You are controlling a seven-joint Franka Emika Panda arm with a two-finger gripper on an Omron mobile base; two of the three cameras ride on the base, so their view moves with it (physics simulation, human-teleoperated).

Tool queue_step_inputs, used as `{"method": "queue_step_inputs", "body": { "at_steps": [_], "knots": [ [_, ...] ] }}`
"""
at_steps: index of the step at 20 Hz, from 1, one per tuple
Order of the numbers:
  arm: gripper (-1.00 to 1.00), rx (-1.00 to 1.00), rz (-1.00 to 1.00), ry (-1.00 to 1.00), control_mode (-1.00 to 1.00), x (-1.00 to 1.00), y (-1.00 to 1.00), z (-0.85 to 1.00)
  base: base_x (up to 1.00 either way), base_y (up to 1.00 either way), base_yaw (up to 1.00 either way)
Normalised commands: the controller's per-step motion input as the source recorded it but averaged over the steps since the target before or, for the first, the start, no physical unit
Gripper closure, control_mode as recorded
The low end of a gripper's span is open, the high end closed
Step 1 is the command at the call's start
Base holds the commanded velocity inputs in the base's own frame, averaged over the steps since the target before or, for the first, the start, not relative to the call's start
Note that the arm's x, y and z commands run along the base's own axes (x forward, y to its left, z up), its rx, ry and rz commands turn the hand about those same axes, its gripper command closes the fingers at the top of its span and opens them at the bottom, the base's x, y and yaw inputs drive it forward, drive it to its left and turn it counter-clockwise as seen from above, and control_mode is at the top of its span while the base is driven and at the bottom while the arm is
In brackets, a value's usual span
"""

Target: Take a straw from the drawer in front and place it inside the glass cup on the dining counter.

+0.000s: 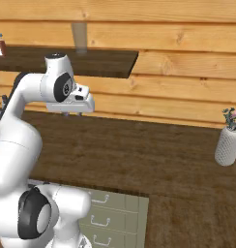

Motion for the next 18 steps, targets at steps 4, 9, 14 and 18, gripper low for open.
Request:
{"method": "queue_step_inputs", "body": {
  "at_steps": [4,9,14,18],
  "knots": [
    [-1.00,0.17,0.00,-0.17,-1.00,-0.56,-0.44,-0.06,0.00,0.00,0.00],
    [-1.00,0.04,-0.01,-0.01,-1.00,-0.85,-0.31,-0.65,0.00,0.00,0.00],
    [-1.00,0.00,0.00,0.00,-1.00,-0.50,0.00,-0.65,0.00,0.00,0.00],
    [-1.00,0.00,0.00,0.00,-1.00,-0.56,0.00,-0.40,0.00,0.00,0.00]
  ]
}}
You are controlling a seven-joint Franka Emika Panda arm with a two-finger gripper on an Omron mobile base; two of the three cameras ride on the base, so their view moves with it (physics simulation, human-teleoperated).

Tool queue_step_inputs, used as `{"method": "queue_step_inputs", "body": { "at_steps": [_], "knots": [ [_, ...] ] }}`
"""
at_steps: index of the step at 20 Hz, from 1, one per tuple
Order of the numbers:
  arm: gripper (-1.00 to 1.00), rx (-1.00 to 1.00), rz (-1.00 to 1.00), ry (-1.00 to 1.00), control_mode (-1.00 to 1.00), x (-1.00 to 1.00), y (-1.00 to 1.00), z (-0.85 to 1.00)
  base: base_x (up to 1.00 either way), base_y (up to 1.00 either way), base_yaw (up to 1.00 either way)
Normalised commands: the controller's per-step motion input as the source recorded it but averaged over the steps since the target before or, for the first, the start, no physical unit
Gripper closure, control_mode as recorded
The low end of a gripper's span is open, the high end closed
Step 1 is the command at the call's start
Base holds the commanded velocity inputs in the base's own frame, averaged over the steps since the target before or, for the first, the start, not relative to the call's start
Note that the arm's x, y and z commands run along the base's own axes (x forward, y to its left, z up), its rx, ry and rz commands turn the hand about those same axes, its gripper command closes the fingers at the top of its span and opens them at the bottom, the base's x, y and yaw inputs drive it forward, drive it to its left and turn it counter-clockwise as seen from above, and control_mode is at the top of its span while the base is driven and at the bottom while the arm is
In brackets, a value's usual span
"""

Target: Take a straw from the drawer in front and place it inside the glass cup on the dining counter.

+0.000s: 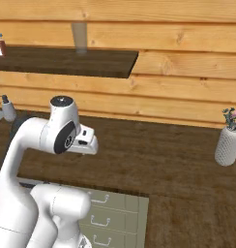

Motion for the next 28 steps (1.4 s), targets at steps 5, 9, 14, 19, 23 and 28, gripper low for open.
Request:
{"method": "queue_step_inputs", "body": {
  "at_steps": [5,9,14,19,23,28],
  "knots": [
    [-1.00,0.00,0.00,0.00,1.00,-0.29,0.00,-0.05,-0.51,0.02,0.00],
    [-1.00,0.00,0.00,0.00,1.00,0.00,0.00,0.00,-0.88,0.17,0.00],
    [-1.00,0.00,0.00,0.00,1.00,0.00,0.00,0.00,-0.70,0.33,0.00],
    [-1.00,0.00,0.00,0.00,1.00,0.00,0.00,0.00,-0.52,0.63,-0.06],
    [-1.00,0.00,0.00,0.00,1.00,0.00,0.00,0.00,-0.25,0.70,-0.12],
    [-1.00,0.00,0.00,0.00,1.00,0.00,0.00,0.00,0.00,0.71,-0.13]
  ]
}}
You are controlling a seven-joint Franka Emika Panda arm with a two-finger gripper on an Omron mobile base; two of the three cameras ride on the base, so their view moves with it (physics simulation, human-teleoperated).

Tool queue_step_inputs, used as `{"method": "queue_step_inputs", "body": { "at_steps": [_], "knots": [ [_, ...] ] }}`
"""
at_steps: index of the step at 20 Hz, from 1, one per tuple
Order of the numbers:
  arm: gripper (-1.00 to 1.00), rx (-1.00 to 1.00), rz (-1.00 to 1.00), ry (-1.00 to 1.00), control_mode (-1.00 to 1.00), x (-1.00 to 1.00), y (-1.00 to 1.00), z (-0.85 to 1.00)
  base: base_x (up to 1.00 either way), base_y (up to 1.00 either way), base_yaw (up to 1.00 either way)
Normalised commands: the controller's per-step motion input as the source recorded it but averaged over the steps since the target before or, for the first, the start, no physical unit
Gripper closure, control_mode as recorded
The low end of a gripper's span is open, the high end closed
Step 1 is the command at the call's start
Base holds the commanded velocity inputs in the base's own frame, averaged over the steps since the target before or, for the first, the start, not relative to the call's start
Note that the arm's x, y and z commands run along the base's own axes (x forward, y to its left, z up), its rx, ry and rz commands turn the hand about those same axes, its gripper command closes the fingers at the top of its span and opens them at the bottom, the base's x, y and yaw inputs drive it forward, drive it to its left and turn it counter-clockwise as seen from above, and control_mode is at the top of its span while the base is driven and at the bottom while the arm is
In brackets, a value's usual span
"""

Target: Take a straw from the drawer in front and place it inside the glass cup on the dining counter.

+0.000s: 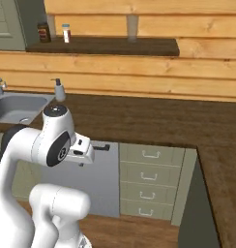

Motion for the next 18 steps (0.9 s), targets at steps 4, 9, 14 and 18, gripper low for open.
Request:
{"method": "queue_step_inputs", "body": {
  "at_steps": [4,9,14,18],
  "knots": [
    [-1.00,0.00,0.00,0.00,1.00,0.00,0.00,0.00,0.02,0.55,-0.14],
    [-1.00,0.00,0.00,0.00,1.00,0.00,0.00,0.00,0.18,0.50,-0.32],
    [-1.00,0.00,0.00,0.00,1.00,0.00,0.00,0.00,0.33,0.47,-0.46],
    [-1.00,0.00,0.00,0.00,1.00,0.00,0.00,0.00,0.35,0.49,-0.55]
  ]
}}
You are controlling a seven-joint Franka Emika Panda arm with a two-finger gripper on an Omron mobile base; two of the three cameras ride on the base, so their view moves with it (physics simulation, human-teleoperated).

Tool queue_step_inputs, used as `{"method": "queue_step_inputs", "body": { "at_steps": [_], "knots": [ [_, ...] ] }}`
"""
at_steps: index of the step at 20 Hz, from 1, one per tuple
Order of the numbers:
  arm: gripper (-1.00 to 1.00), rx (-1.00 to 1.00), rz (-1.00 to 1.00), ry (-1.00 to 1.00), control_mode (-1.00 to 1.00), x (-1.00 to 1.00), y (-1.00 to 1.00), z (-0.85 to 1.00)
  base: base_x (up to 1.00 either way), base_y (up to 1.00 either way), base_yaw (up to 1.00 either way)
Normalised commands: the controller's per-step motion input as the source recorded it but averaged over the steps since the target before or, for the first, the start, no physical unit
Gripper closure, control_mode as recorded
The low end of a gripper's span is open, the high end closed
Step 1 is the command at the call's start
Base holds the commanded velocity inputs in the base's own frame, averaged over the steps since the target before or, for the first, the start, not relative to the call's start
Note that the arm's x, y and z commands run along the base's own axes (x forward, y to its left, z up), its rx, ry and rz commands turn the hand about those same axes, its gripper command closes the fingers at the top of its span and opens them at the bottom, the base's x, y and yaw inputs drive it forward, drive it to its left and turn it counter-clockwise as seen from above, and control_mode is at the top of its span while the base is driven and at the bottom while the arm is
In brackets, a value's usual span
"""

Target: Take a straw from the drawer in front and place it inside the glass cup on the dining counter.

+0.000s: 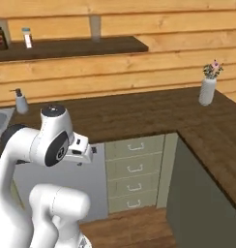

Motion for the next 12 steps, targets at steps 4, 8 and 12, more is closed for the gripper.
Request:
{"method": "queue_step_inputs", "body": {
  "at_steps": [4,8,12],
  "knots": [
    [-1.00,0.00,0.00,0.00,1.00,0.00,0.00,0.00,0.30,0.32,-0.58],
    [-1.00,0.00,0.00,0.00,1.00,0.00,0.00,0.00,0.18,0.25,-0.61],
    [-1.00,0.00,0.00,0.00,1.00,0.00,0.00,0.00,0.03,0.41,-0.59]
  ]
}}
